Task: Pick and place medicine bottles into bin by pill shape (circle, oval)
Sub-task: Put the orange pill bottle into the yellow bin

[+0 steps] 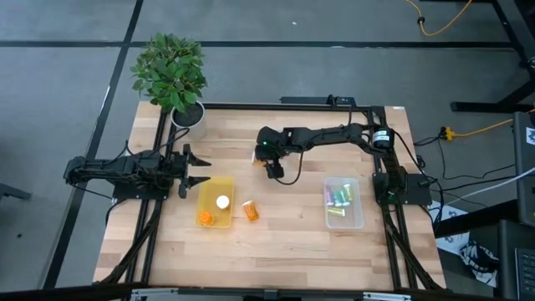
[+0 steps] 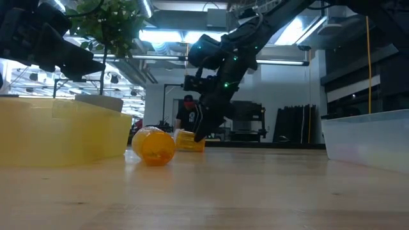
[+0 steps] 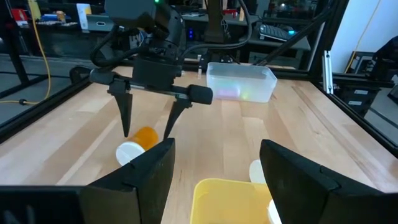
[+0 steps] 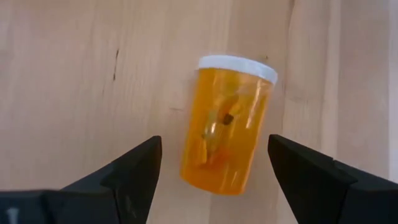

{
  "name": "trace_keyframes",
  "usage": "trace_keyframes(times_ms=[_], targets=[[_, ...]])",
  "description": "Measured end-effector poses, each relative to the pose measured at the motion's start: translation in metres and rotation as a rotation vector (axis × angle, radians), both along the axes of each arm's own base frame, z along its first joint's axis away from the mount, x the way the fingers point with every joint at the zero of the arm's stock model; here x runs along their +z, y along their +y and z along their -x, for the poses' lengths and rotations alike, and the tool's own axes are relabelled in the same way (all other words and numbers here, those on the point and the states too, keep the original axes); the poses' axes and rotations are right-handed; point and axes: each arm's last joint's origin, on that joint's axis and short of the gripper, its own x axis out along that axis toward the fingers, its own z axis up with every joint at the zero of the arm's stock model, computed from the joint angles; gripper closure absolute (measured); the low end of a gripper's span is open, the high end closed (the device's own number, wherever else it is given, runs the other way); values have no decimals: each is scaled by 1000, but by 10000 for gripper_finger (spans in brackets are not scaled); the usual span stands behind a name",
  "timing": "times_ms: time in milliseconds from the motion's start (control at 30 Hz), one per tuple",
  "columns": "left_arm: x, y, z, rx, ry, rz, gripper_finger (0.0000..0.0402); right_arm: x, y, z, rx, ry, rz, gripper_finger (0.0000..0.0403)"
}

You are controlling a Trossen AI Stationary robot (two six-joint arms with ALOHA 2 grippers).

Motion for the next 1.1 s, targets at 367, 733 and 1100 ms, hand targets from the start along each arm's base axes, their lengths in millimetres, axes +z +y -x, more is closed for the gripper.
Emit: trace_keyframes(times_ms=[367, 733, 1100], targets=[[0, 0, 0, 0, 0, 0, 172, -1, 1, 1, -90, 0, -86, 107], [0, 0, 0, 0, 0, 0, 172, 0, 5, 0, -57, -11, -124, 107], [0, 0, 0, 0, -1, 0, 172, -33, 5, -11, -72, -3, -147, 107]])
